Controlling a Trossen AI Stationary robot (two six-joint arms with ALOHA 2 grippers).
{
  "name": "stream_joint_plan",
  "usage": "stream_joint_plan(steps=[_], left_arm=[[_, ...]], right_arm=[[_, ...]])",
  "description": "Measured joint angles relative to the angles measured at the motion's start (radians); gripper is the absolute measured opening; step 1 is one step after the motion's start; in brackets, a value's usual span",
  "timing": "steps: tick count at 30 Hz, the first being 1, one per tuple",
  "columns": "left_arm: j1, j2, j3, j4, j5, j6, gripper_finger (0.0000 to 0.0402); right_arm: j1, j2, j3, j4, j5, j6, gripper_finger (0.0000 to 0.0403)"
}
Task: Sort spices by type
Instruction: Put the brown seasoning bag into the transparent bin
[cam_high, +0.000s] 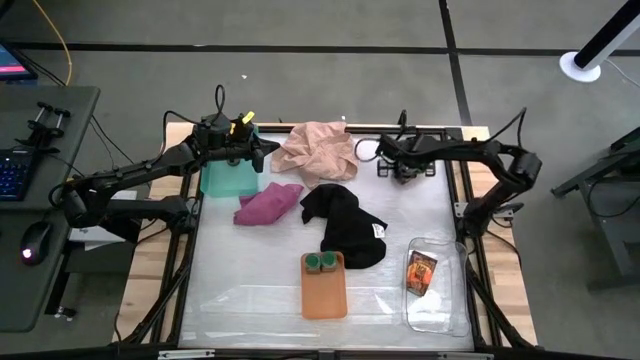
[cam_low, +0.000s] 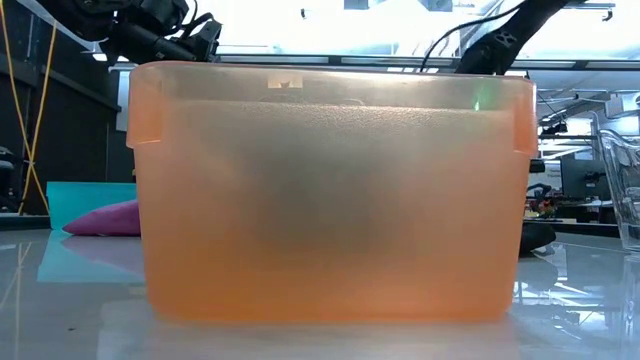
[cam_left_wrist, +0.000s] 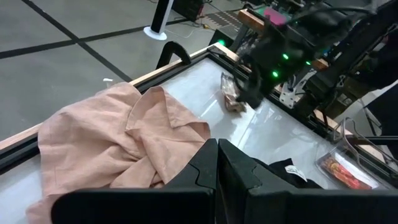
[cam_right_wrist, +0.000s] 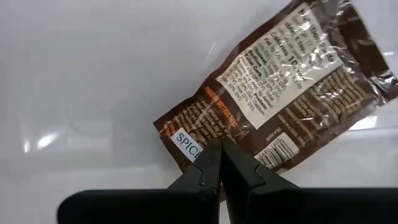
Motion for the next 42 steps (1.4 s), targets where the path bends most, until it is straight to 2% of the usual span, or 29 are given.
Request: stream_joint_plan(steps=[4, 10, 16, 21, 26, 28, 30, 33, 36, 39, 42], left_arm=[[0.0, 0.0, 0.0, 0.0, 0.001, -0.015, 0.0], [0.0, 0.0, 0.0, 0.0, 0.002, -0.025, 0.0], [0.0, 0.0, 0.0, 0.0, 0.001, -0.066, 0.0], [0.0, 0.0, 0.0, 0.003, 0.001, -0.132, 0.0], [0.0, 0.0, 0.0, 0.03, 0.0, -0.185, 0.0], [0.0, 0.0, 0.0, 0.045, -0.001, -0.193, 0.0], [0.0, 0.0, 0.0, 0.048, -0.001, -0.193, 0.0], [0.0, 0.0, 0.0, 0.047, -0.001, -0.194, 0.0], [0.0, 0.0, 0.0, 0.046, -0.001, -0.217, 0.0], [0.0, 0.0, 0.0, 0.046, 0.0, -0.234, 0.0], [0.0, 0.0, 0.0, 0.046, 0.0, -0.237, 0.0]], right_arm=[[0.103, -0.001, 0.002, -0.07, -0.069, -0.032, 0.0], [0.283, -0.039, -0.003, -0.265, -0.175, -0.09, 0.0], [0.383, -0.161, -0.003, -0.37, -0.188, -0.129, 0.0], [0.409, -0.302, -0.003, -0.386, -0.148, 0.067, 0.0], [0.413, -0.361, -0.002, -0.441, -0.088, 0.203, 0.0007], [0.402, -0.378, -0.028, -0.447, -0.09, 0.206, 0.0025], [0.376, -0.404, -0.09, -0.419, -0.147, 0.201, 0.0052], [0.332, -0.469, -0.228, -0.304, -0.251, 0.223, 0.01], [0.285, -0.544, -0.356, -0.166, -0.31, 0.282, 0.0149], [0.248, -0.614, -0.422, -0.052, -0.315, 0.322, 0.0192], [0.228, -0.654, -0.456, -0.046, -0.281, 0.353, 0.0221]])
